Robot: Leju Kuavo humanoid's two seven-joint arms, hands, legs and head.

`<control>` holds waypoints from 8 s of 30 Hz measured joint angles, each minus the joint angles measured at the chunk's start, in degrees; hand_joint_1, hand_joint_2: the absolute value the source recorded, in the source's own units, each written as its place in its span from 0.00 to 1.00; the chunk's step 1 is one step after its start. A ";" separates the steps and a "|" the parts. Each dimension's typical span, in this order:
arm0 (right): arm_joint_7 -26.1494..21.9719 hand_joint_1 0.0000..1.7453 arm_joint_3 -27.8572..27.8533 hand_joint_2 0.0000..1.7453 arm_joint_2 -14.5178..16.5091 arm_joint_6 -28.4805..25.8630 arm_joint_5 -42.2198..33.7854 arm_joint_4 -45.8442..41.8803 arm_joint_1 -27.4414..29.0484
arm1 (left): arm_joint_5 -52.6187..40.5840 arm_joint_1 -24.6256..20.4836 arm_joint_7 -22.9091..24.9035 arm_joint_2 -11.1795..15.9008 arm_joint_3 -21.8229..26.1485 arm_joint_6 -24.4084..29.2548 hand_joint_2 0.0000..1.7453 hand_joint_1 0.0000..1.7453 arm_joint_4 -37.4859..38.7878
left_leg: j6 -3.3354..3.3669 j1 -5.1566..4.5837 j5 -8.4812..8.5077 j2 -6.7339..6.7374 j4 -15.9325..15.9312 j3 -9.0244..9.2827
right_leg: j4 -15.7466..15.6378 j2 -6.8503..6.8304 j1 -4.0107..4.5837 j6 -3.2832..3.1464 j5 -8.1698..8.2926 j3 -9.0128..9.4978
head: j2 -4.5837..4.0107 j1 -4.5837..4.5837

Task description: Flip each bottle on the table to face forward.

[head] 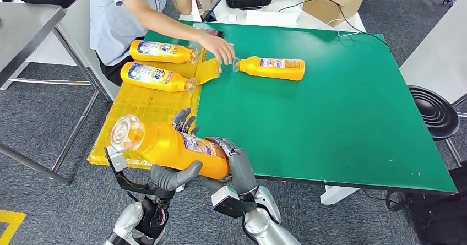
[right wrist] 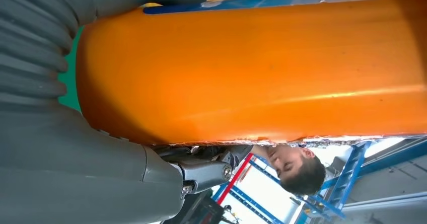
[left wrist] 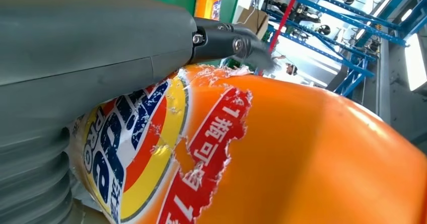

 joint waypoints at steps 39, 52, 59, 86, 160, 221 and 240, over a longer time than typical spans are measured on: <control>0.02 0.00 2.27 0.00 0.96 1.97 4.51 4.43 -0.54 | -73.23 -23.22 6.44 6.04 5.14 34.31 1.00 1.00 25.63 | -0.06 0.02 0.14 -0.07 0.00 -0.01 | 0.09 -0.11 0.01 0.00 0.06 -0.01 | 0.00 0.02; -0.02 0.00 2.95 0.00 2.01 4.38 3.77 5.69 -1.56 | -78.62 -34.97 14.62 5.49 4.68 23.52 1.00 1.00 46.48 | -0.10 0.03 0.16 0.01 0.01 -0.09 | 0.13 -0.09 0.01 0.00 0.05 -0.12 | 0.00 0.02; -0.02 0.00 4.53 0.00 2.86 4.89 1.96 6.81 -2.13 | -78.57 -39.23 18.12 5.12 4.86 16.83 1.00 0.98 58.32 | -0.10 0.03 0.17 -0.03 0.01 -0.08 | 0.15 -0.09 0.01 0.00 0.05 -0.10 | 0.00 0.02; -0.02 0.00 7.00 0.00 2.90 1.60 -3.99 8.04 -2.36 | -57.16 -39.98 0.43 3.13 15.56 4.14 1.00 0.00 61.77 | -0.12 0.01 0.17 -0.03 0.01 0.05 | 0.23 -0.09 0.00 -0.01 0.04 -0.02 | 0.00 0.02; 29.55 0.00 -29.99 1.00 -8.86 -11.99 46.10 28.40 -15.33 | -21.96 -1.99 -10.70 -1.05 11.44 8.41 1.00 0.00 -5.55 | -0.09 -0.03 0.16 -0.05 0.04 -0.07 | 0.17 -0.10 -0.02 0.03 0.06 -0.14 | 0.00 -0.01; -0.06 0.91 -18.36 1.00 -3.96 -17.02 -1.70 -7.01 -3.22 | 0.71 -15.06 9.99 -2.00 2.84 9.70 1.00 0.00 28.34 | -0.12 -0.03 0.15 -0.06 0.04 -0.15 | 0.30 -0.10 -0.02 0.01 0.03 -0.26 | 0.00 -0.02; 1.22 1.00 -5.85 1.00 -1.88 2.76 3.76 5.60 -6.75 | -11.55 -5.34 -2.19 0.56 -3.62 -0.14 1.00 0.00 13.23 | -0.13 -0.01 0.15 -0.13 0.02 -0.19 | 0.30 -0.14 -0.01 -0.02 -0.01 -0.27 | 0.00 -0.01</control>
